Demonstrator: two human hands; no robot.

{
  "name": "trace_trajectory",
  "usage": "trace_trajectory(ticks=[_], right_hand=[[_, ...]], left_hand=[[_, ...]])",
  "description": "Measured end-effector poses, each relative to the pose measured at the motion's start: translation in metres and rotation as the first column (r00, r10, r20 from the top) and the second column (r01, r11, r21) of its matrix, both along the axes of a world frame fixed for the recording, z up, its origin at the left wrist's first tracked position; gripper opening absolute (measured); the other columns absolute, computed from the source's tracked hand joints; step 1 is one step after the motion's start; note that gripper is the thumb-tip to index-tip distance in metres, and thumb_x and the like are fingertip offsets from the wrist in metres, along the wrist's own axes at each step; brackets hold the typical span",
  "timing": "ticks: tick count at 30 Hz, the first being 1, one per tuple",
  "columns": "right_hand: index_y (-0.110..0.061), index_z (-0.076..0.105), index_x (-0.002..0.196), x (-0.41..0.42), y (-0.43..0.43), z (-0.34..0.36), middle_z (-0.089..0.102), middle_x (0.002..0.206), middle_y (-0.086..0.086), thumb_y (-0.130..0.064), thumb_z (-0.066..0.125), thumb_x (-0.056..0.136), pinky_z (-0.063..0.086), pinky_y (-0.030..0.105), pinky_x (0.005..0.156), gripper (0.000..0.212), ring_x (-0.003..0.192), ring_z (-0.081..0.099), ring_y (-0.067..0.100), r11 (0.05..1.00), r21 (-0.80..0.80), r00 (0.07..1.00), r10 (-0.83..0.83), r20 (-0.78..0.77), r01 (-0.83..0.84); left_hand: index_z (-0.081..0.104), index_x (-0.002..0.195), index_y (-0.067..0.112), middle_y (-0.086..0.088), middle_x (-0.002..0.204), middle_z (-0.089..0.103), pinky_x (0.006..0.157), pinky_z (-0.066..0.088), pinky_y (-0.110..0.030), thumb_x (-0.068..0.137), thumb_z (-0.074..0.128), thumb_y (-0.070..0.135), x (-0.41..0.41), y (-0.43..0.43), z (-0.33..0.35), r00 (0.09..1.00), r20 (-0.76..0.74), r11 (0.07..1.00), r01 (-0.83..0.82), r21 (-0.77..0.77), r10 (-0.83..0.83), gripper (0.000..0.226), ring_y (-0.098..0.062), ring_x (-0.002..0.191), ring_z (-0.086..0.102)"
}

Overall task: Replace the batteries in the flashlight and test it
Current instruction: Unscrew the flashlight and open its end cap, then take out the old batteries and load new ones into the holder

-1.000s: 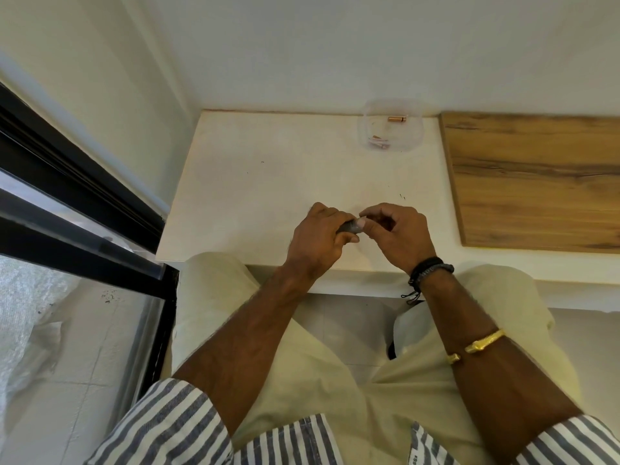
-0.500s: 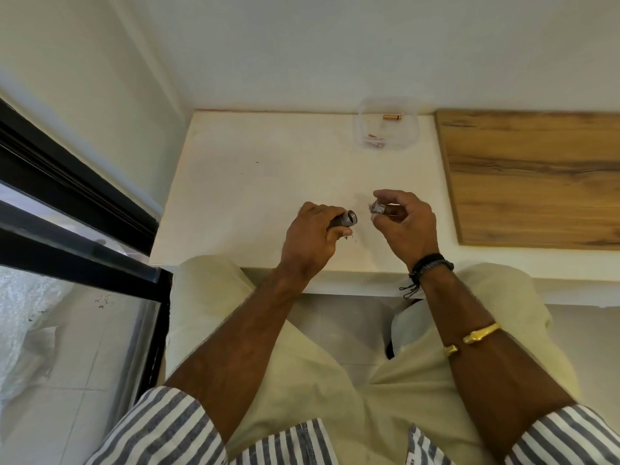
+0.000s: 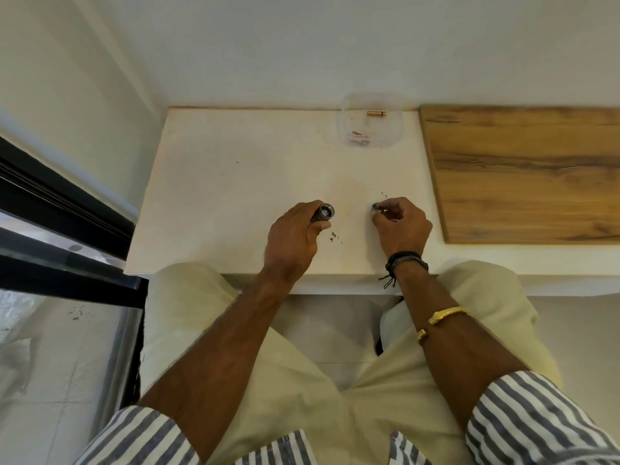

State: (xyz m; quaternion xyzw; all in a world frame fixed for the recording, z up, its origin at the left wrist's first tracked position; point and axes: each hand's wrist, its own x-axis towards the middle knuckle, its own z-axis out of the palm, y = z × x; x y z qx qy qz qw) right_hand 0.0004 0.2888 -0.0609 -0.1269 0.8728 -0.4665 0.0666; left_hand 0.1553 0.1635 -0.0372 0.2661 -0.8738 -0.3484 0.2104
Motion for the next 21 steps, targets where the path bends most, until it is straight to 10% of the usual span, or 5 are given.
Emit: trace_trajectory(ticks=[16,21], right_hand=[[-0.017,0.072,0.099,0.003,0.001,0.014,0.069,0.104,-0.001,-0.017,0.08,0.082,0.051,0.027,0.077,0.018,0.086,0.065,0.014,1.0,-0.002,0.998,-0.029,0.06,0.029],[-0.007,0.074,0.103,0.017,-0.003,0.03,0.075,0.092,0.01,-0.005,0.069,0.092,0.06,0.029,0.065,0.012,0.077,0.071,0.021,0.917,-0.399,0.726,0.28,0.628,-0.009]], left_hand=[[0.06,0.123,0.011,-0.009,0.108,0.066,0.083,0.048,-0.042,0.099,0.056,0.025,0.0,-0.001,0.01,0.982,0.156,0.972,0.139,-0.189,-0.11,0.028,-0.026,0.095,0.055],[0.059,0.126,0.016,-0.007,0.117,0.06,0.087,0.045,-0.037,0.095,0.061,0.016,-0.008,-0.005,0.018,0.935,0.312,0.884,0.282,-0.372,-0.167,0.032,-0.024,0.106,0.049]])
